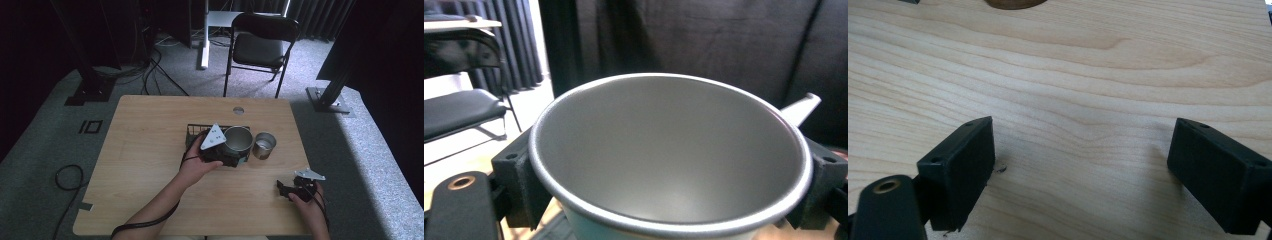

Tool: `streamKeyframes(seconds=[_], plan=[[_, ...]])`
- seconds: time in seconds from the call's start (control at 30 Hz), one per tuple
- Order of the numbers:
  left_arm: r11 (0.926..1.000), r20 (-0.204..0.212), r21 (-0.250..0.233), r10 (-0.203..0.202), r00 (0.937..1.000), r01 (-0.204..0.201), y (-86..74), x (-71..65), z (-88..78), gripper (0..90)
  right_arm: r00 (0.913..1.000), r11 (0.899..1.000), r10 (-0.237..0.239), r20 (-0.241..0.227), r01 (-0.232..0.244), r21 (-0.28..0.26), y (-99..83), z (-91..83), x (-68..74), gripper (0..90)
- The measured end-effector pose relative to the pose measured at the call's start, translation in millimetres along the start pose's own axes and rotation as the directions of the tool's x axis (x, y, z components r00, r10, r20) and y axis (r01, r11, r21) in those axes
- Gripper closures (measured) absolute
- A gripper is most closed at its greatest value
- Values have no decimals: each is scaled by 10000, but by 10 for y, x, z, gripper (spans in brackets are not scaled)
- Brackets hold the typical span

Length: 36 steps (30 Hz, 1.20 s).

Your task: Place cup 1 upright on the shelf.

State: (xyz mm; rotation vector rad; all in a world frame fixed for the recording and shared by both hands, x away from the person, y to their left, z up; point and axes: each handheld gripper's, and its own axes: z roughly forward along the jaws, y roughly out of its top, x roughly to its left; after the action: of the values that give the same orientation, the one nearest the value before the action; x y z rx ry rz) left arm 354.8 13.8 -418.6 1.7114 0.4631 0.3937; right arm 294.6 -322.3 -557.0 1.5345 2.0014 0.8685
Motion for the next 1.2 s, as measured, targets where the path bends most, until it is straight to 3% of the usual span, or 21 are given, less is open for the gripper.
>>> streamKeyframes(seconds=[0.3,0.5,0.6,0.8,0.97,1.1,1.13,1.17,1.2], plan=[[9993,-785,-334,-185,9967,159,86,158,-91,134,10000,10000,0,1,0,1,0,0,0,114],[9988,-1551,-457,-230,9876,161,131,253,-113,134,10000,10000,-2,1,2,-1,0,0,0,114],[9988,-1987,-476,-195,9799,102,136,301,-128,134,10000,10000,-2,-1,2,-1,0,0,0,114],[9973,-2683,-598,-566,9617,420,126,419,-158,134,10000,10000,-7,-2,7,-3,0,0,-1,114],[9917,-3278,-919,-1152,9377,897,104,513,-180,134,10000,10000,-6,-1,6,-3,0,0,0,114],[9921,-3724,-882,-1164,9207,897,65,578,-187,134,10000,10000,-4,-1,4,-2,0,0,0,114],[9921,-3724,-882,-1164,9207,897,65,578,-187,134,10000,10000,-4,-1,4,-2,0,0,0,114],[9911,-3843,-875,-1269,9145,1007,40,608,-191,134,10000,10000,-4,-1,4,-1,0,0,0,114],[9908,-3864,-891,-1283,9134,1015,30,619,-193,134,10000,10000,8,-2,-8,6,0,-1,1,114]])
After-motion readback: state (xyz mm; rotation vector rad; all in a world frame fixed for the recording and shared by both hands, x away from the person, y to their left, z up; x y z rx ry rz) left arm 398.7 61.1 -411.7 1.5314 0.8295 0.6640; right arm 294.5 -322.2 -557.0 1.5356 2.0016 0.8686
